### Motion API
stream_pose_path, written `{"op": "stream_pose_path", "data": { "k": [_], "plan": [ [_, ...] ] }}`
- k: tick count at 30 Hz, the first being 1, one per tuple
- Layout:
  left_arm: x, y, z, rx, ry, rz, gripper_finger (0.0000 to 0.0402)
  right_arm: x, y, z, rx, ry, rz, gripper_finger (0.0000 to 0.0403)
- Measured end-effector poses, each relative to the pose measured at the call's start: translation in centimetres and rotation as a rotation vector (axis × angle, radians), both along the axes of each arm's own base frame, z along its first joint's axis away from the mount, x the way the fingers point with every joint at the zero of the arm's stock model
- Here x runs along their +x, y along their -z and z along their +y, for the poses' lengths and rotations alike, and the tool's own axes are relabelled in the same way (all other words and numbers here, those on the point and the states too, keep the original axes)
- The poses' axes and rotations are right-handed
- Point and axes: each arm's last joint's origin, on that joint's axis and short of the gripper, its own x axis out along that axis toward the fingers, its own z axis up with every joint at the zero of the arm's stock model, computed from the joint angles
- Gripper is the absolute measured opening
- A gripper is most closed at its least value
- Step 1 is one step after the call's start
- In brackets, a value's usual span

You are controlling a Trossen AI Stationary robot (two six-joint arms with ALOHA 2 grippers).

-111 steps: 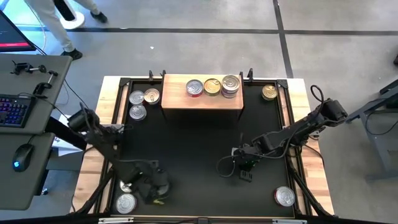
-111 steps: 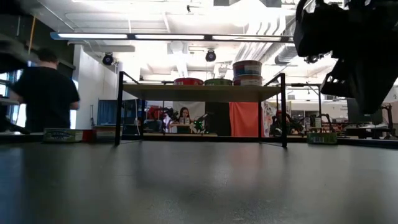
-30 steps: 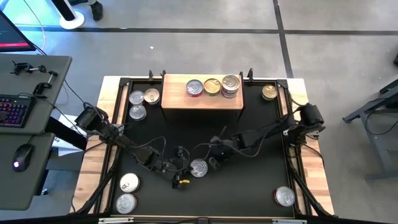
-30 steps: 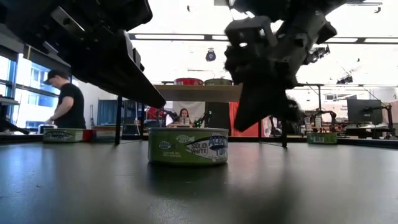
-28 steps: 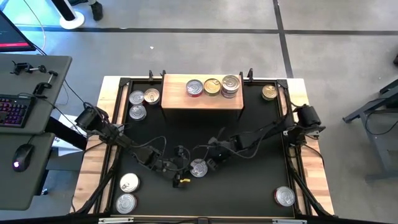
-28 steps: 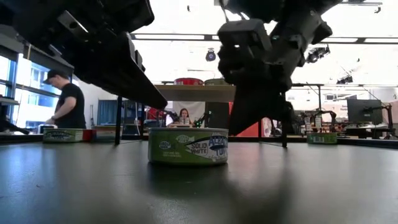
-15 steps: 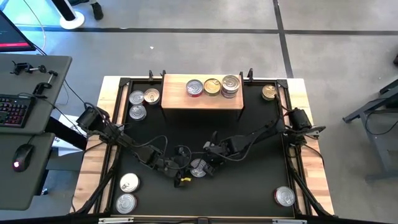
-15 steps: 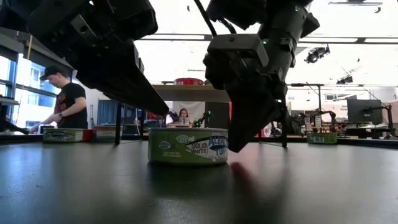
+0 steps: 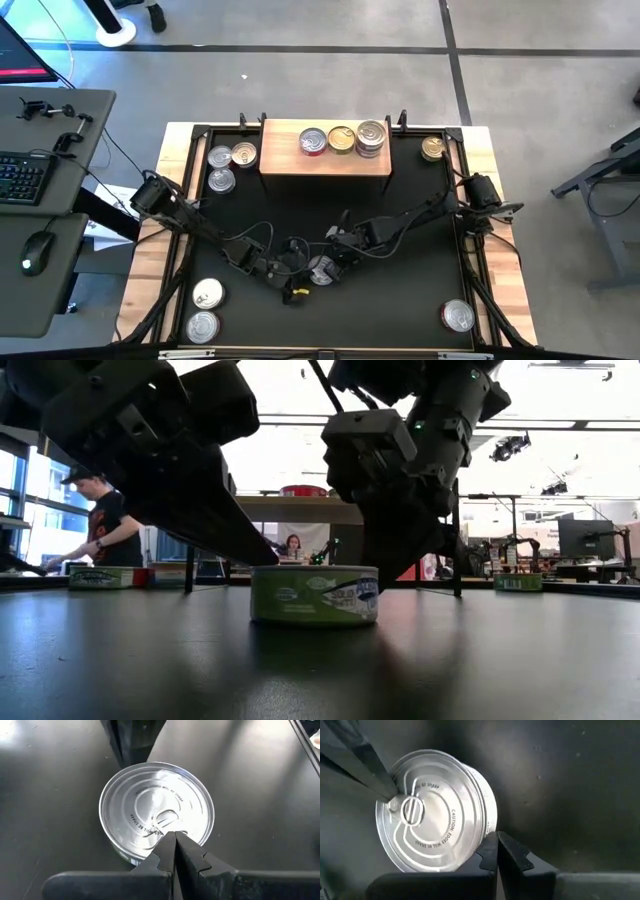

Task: Stack canned seafood by type on shelf
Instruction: Put the bottom light green tuna can on the shelf

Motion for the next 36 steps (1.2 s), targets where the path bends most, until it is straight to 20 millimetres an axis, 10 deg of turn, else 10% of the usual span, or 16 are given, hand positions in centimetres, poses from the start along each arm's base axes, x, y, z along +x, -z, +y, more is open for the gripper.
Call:
{"op": "stream_pose_path", "data": {
  "k": [27,36],
  "plan": [
    [-0.4,0.7,0.3,0.060,0.007,0.050,0.0000,1.9,-6.6,0.8,0.063,-0.115,-0.110,0.0000],
    [-1.9,-1.0,1.2,0.124,-0.015,0.145,0.0000,2.6,-12.1,-0.4,-0.122,-0.309,-0.181,0.0000]
  ]
}}
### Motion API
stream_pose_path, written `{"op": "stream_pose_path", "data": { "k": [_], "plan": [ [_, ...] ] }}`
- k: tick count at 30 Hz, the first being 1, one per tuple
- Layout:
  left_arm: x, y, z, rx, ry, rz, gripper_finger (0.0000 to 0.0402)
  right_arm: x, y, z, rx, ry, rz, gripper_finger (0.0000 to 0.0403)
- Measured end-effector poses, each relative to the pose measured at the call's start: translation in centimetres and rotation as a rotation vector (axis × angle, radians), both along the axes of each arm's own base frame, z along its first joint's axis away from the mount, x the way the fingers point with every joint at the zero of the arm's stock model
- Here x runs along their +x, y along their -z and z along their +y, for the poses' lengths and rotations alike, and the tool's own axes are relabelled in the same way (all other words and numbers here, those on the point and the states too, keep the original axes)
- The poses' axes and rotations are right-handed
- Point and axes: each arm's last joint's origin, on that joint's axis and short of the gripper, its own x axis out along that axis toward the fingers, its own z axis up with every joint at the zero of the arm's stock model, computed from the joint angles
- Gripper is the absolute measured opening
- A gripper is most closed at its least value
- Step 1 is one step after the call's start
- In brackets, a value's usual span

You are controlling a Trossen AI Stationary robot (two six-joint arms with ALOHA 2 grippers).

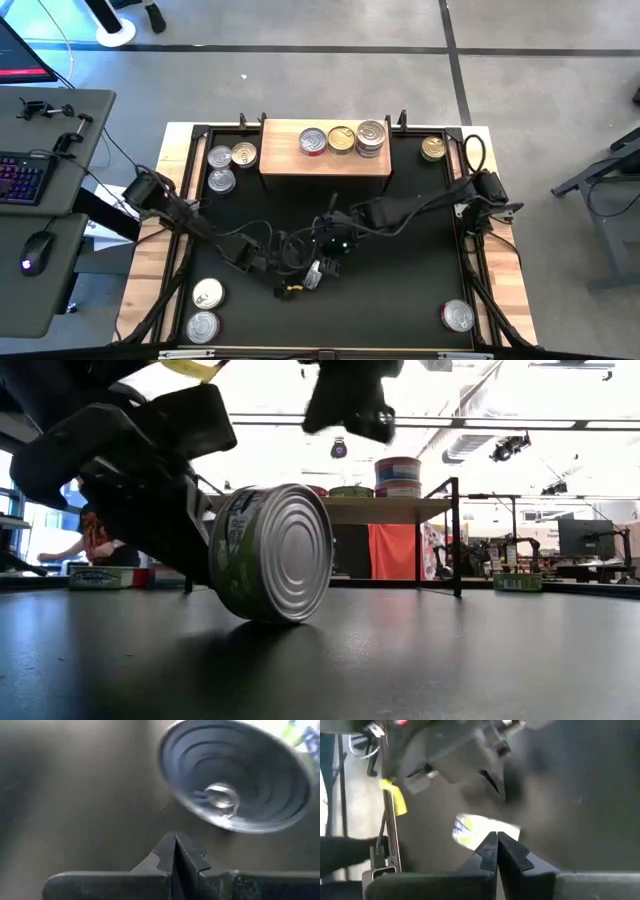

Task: Stack canned seafood by type on shelf
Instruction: Put the bottom light green tuna can on the shelf

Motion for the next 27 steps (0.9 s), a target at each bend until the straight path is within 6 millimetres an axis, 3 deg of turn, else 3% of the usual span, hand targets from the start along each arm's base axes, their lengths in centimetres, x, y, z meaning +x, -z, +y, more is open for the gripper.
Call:
{"op": "stream_pose_path", "data": {
  "k": [5,9,14,18,21,27],
  "plan": [
    [-2.5,-2.2,0.8,0.047,-0.107,0.044,0.0000,0.4,-2.4,0.0,-0.113,-0.277,-0.117,0.0023],
    [-5.1,-3.9,0.7,-0.002,-0.217,-0.046,0.0000,0.4,-2.9,0.3,-0.192,-0.477,-0.183,0.0096],
    [-7.8,-5.5,0.3,-0.120,-0.342,-0.198,0.0000,1.0,-0.9,0.9,-0.219,-0.579,-0.141,0.0219],
    [-8.7,-6.4,0.1,-0.151,-0.406,-0.279,0.0000,1.5,1.4,2.0,-0.256,-0.677,-0.097,0.0296],
    [-8.7,-6.9,0.2,-0.170,-0.466,-0.353,0.0000,1.7,3.1,2.7,-0.282,-0.755,-0.060,0.0323],
    [-8.7,-7.0,0.2,-0.172,-0.475,-0.365,0.0000,2.6,5.1,2.9,-0.468,-0.796,-0.048,0.0330]
  ]
}}
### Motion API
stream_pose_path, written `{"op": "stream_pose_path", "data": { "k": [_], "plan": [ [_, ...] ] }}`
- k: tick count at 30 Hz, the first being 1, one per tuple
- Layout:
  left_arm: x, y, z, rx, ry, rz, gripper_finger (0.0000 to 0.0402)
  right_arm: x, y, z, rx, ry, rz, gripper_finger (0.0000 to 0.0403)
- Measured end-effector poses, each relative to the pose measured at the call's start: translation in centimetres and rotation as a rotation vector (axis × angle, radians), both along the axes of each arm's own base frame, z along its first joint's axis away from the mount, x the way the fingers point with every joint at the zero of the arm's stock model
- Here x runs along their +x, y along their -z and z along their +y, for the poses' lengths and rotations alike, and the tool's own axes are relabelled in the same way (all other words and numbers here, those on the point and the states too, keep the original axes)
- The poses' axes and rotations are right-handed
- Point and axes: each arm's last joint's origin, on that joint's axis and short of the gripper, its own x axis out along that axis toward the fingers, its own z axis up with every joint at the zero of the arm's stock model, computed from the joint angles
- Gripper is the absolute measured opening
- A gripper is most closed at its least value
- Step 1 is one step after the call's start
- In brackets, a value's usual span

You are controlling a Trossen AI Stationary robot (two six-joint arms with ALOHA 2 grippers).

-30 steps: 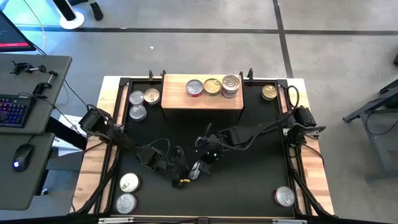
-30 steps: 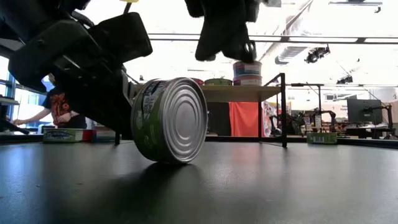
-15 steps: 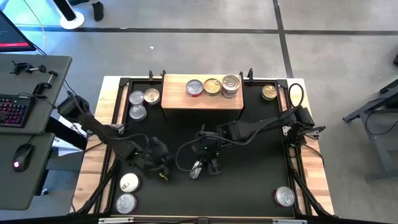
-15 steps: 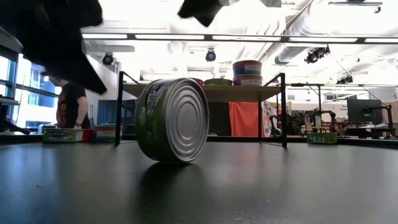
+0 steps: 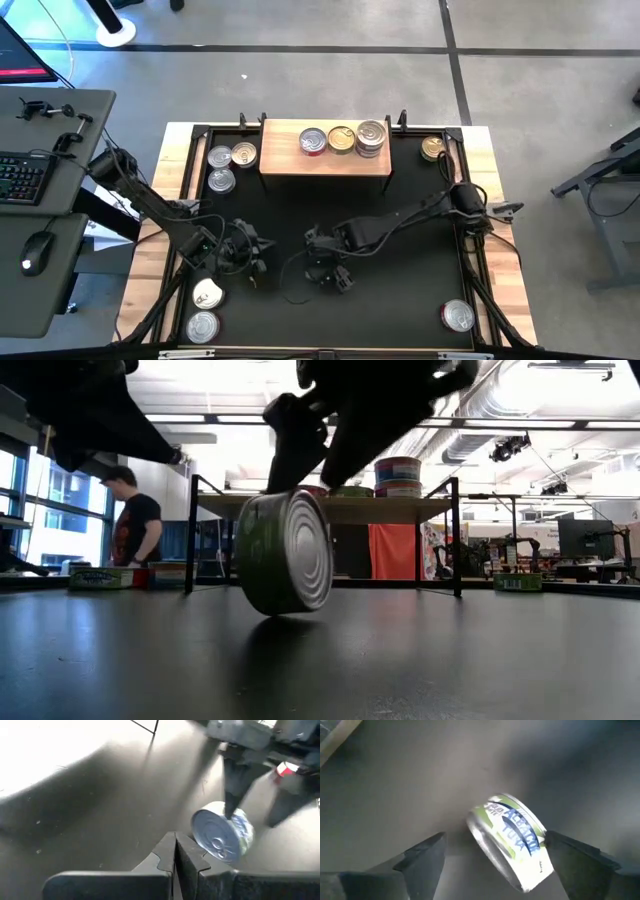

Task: Stack canned seafood by type on shelf
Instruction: Put the bottom light green tuna can on the shelf

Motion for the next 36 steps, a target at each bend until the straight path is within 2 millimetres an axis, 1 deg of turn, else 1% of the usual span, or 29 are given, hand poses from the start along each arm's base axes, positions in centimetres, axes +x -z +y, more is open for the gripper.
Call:
{"op": "stream_pose_path", "data": {
  "k": [5,14,21,24,27,29,31,34,36],
  "plan": [
    [0.1,-0.1,-0.1,-0.019,0.009,-0.006,0.0000,0.1,0.2,-0.6,-0.042,-0.025,0.001,0.0330],
    [0.1,-0.1,-0.1,-0.006,0.017,0.000,0.0000,-0.2,0.5,-0.8,-0.054,-0.051,0.042,0.0330],
    [0.2,-0.1,0.0,0.004,0.015,0.003,0.0000,-0.3,0.4,-0.8,-0.005,0.070,0.079,0.0330],
    [0.2,-0.1,0.0,0.004,0.015,0.003,0.0000,-0.1,-0.4,-0.8,0.028,0.135,0.076,0.0330],
    [0.2,-0.1,0.0,0.004,0.015,0.004,0.0000,0.2,-1.9,-0.9,0.072,0.223,0.074,0.0330],
    [0.2,-0.1,0.0,0.003,0.017,0.005,0.0000,0.4,-2.8,-1.1,0.114,0.319,0.087,0.0330],
    [0.2,-0.1,0.0,-0.003,0.024,0.010,0.0000,0.3,-3.4,-1.5,0.170,0.470,0.127,0.0330],
    [0.2,0.0,-0.1,-0.025,0.046,0.028,0.0000,0.0,-3.3,-2.1,0.273,0.743,0.234,0.0330],
    [0.2,0.1,-0.1,-0.046,0.063,0.044,0.0000,-0.2,-3.2,-2.3,0.317,0.902,0.276,0.0330]
  ]
}}
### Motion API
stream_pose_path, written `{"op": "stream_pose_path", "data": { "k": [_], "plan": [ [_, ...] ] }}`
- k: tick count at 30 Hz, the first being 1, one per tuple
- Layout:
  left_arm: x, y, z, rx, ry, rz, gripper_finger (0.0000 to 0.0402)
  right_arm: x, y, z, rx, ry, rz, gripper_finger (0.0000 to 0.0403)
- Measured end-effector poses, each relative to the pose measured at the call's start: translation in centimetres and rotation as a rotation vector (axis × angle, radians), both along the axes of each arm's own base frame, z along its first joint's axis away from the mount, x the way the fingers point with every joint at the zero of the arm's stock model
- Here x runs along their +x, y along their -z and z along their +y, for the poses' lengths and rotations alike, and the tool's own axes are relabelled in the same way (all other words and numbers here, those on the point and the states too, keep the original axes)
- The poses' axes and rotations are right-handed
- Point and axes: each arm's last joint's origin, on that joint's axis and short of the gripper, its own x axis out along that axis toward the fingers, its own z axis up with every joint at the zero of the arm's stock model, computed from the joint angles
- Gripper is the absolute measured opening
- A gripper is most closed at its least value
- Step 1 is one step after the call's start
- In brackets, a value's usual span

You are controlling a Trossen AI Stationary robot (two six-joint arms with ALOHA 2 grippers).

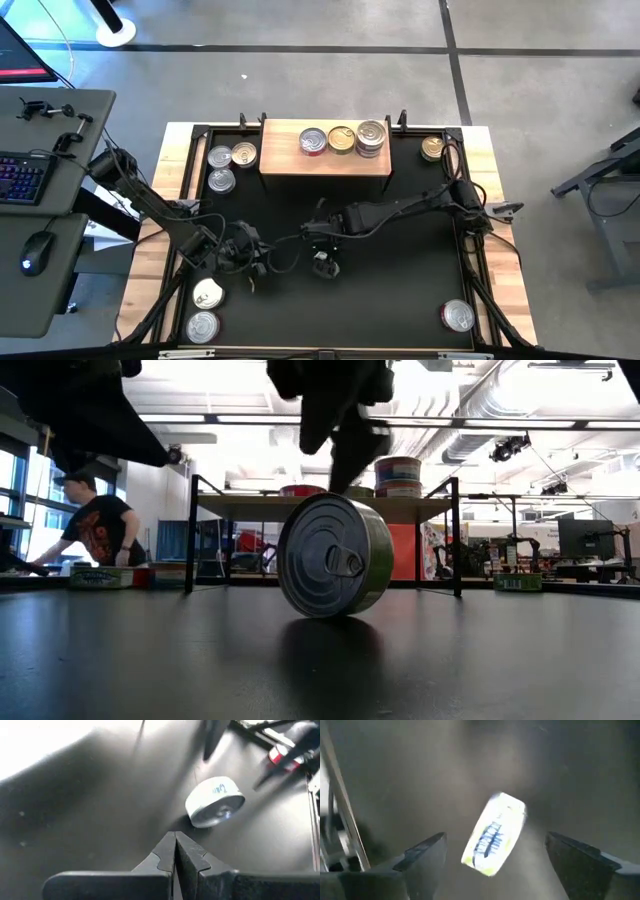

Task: Stack canned seafood by type on shelf
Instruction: Put the bottom light green tuna can on the shelf

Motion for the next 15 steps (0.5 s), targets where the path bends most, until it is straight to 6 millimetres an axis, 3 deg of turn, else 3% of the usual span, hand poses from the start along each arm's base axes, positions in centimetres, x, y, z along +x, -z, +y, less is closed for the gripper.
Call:
{"op": "stream_pose_path", "data": {
  "k": [5,15],
  "plan": [
    [0.3,0.2,0.2,-0.031,0.071,0.062,0.0000,-0.2,0.9,0.8,-0.008,0.198,0.007,0.0330],
    [0.7,-0.1,0.9,0.027,0.267,0.158,0.0000,-1.2,4.3,1.4,-0.020,0.355,0.055,0.0330]
  ]
}}
